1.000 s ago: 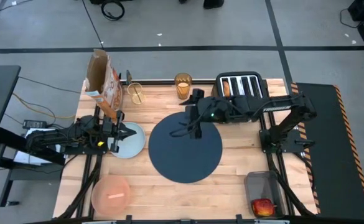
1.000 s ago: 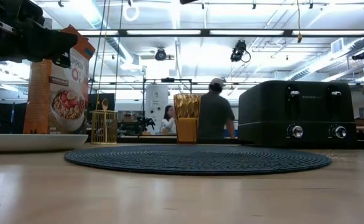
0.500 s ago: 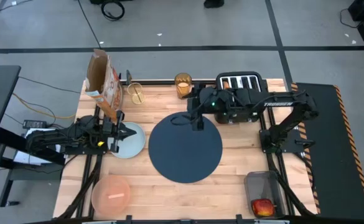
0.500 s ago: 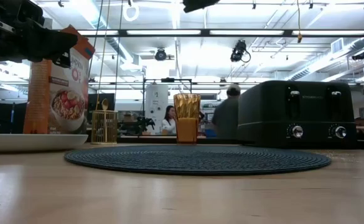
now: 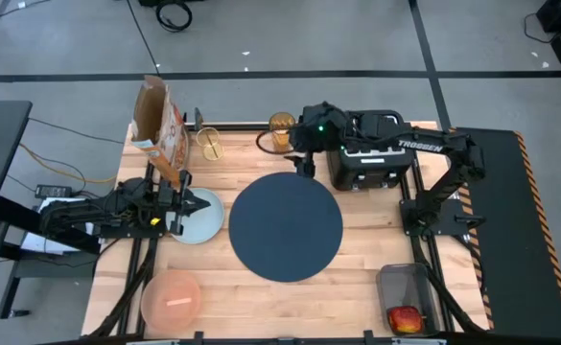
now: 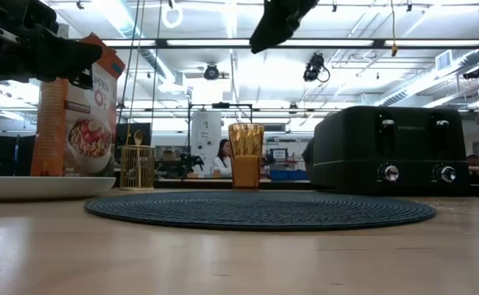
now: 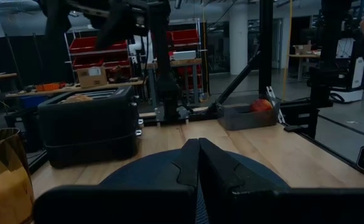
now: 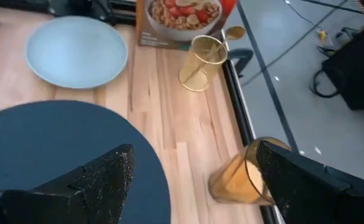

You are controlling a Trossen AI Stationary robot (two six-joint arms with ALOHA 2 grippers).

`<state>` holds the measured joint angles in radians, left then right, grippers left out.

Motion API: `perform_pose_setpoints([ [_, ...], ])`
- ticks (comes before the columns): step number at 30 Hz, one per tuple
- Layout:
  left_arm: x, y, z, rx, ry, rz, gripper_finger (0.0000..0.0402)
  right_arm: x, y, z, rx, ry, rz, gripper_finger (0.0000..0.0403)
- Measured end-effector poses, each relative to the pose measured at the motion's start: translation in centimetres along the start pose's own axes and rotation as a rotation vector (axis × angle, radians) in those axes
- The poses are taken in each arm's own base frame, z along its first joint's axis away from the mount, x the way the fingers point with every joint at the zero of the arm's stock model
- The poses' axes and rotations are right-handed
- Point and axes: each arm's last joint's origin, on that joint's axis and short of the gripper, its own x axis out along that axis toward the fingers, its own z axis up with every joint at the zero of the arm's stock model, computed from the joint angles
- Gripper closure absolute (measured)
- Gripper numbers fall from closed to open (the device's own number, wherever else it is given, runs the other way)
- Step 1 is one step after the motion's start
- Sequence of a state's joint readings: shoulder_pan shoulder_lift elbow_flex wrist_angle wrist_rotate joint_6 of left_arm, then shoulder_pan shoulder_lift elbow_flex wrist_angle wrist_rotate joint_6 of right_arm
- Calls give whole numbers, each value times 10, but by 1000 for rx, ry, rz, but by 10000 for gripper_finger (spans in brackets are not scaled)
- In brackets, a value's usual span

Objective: Arrange a breakfast setting
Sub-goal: Put the brown cup of milk on the top right of the blue table placemat

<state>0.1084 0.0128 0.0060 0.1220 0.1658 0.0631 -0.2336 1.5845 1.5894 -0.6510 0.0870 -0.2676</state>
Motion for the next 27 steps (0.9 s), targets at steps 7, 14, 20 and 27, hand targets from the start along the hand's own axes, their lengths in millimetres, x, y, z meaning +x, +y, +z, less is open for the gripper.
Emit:
perform_pose_setpoints([
  [7, 0, 0, 0, 0, -1, -1, 384, -3, -30, 6, 49, -42, -40, 58],
  [14, 0, 0, 0, 0, 1, -1, 384, 7, -46, 36, -16, -55, -22, 58],
  [20, 0, 0, 0, 0, 0, 0, 384, 34, -69, 31, 2, 57, -19, 61],
  [27, 0, 0, 0, 0, 0, 0, 384, 70, -90, 6, 17, 140, 76, 75],
])
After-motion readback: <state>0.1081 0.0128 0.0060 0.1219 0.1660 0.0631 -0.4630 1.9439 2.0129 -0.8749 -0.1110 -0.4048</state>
